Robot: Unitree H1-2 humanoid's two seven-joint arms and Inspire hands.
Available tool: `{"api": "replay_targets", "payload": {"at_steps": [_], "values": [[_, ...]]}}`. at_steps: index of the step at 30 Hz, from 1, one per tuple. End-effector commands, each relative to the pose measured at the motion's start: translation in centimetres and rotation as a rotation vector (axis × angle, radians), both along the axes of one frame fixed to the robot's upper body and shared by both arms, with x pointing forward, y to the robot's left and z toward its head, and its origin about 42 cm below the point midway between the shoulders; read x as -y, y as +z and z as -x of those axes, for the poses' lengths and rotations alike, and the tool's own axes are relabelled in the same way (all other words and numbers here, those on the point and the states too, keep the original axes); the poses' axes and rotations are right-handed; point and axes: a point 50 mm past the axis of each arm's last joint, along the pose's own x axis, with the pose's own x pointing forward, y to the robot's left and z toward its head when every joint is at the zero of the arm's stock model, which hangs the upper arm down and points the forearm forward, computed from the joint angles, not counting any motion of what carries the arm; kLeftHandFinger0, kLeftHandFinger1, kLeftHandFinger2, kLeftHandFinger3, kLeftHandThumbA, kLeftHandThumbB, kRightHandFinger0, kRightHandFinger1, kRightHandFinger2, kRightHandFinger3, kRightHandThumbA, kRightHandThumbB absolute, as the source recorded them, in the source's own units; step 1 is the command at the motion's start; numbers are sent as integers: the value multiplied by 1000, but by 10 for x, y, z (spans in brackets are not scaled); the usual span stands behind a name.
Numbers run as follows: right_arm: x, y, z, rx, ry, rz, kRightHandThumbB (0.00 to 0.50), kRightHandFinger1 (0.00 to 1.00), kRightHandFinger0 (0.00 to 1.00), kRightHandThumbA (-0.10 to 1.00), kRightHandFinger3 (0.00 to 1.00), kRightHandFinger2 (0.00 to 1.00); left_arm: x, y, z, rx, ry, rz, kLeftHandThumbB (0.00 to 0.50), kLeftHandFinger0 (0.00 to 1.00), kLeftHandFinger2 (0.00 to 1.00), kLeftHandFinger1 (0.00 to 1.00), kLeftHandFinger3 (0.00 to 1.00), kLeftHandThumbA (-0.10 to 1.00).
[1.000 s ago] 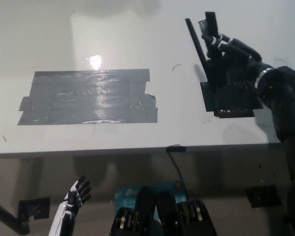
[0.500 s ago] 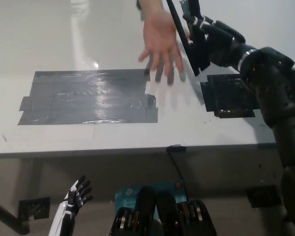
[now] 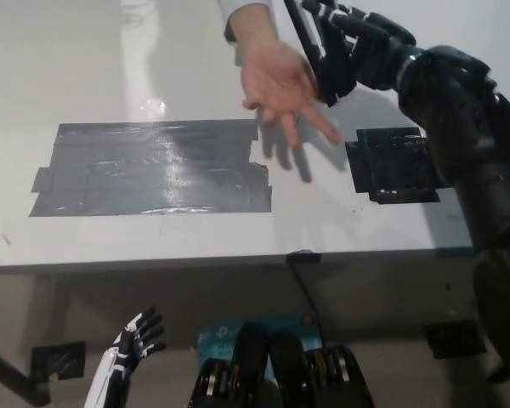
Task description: A stapler is kept on the black spot marked on the desk infront of the robot. The robot picks up the stapler using its right hand and passes it to a person
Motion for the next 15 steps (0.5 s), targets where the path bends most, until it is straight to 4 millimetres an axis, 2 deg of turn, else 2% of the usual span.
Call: {"api": "replay_targets", "payload": {"at_steps": [1, 2, 3, 4, 5, 6, 7, 8, 9, 10, 11, 12, 13, 14, 15], "values": [[-27, 65, -10, 220, -80, 176, 67, 0, 0, 884, 0, 0, -1, 7, -3, 60, -32, -15, 444, 770, 853, 840, 858, 1000], [-32, 67, -11, 219, -95, 194, 91, 0, 0, 886, 0, 0, 0, 7, -4, 60, -35, -19, 434, 756, 845, 829, 852, 1000], [-34, 68, -11, 218, -98, 192, 91, 0, 0, 886, 0, 0, 0, 7, -4, 61, -36, -20, 434, 756, 845, 829, 852, 1000], [-41, 71, -11, 233, -89, 192, 95, 0, 0, 875, 82, 16, 1, 7, -5, 62, -40, -22, 439, 737, 832, 817, 846, 1000], [-43, 72, -11, 239, -86, 197, 98, 0, 0, 870, 94, 25, 1, 8, -5, 62, -41, -24, 439, 734, 831, 816, 846, 1000], [-49, 73, -10, 240, -83, 184, 101, 0, 0, 850, 241, 49, 2, 8, -6, 63, -44, -24, 441, 722, 826, 811, 843, 1000], [-52, 75, -10, 249, -78, 207, 73, 0, 0, 873, 302, 117, 2, 8, -6, 60, -44, -24, 455, 721, 824, 811, 841, 1000], [-56, 76, -9, 261, -73, 240, 63, 0, 0, 879, 314, 180, 2, 9, -7, 58, -44, -25, 459, 720, 824, 811, 841, 1000], [-61, 76, -9, 284, -63, 329, 116, 274, 306, 942, 371, 425, 2, 10, -9, 59, -44, -28, 460, 716, 823, 808, 838, 1000], [-63, 75, -9, 287, -18, 353, 171, 725, 684, 1000, 787, 918, 2, 10, -10, 61, -44, -29, 463, 710, 817, 800, 832, 1000], [-64, 74, -9, 288, 14, 364, 168, 878, 829, 1000, 909, 1000, 3, 11, -11, 63, -44, -31, 463, 709, 815, 798, 831, 1000], [-64, 71, -8, 277, 121, 397, 196, 1000, 1000, 1000, 1000, 1000, 3, 12, -12, 67, -42, -33, 457, 703, 810, 791, 825, 1000], [-63, 70, -8, 273, 154, 412, 221, 1000, 1000, 1000, 1000, 1000, 3, 12, -13, 69, -42, -33, 452, 698, 806, 785, 821, 1000], [-61, 67, -8, 290, 194, 516, 311, 1000, 1000, 1000, 1000, 1000, 2, 14, -14, 72, -42, -36, 447, 695, 800, 780, 815, 1000], [-60, 64, -8, 295, 214, 543, 344, 1000, 1000, 1000, 1000, 1000, 2, 16, -14, 76, -46, -34, 443, 691, 797, 777, 814, 1000]]}}
